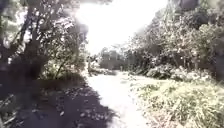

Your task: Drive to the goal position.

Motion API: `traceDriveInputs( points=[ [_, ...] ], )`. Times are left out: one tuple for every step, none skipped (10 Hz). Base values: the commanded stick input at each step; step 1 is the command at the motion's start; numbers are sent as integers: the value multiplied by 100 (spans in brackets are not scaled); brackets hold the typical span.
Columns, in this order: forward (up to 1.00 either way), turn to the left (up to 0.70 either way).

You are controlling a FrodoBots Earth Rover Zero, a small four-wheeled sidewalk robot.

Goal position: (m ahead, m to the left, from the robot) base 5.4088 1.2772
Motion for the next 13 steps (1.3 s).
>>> traceDriveInputs(
  points=[
    [50, 0],
    [50, 0],
    [50, 0],
    [50, 0],
    [50, 0],
    [50, 0],
    [50, 0],
    [50, 0],
    [50, 0],
    [50, 0],
    [50, 0],
    [50, 27],
    [50, 27]
  ],
)
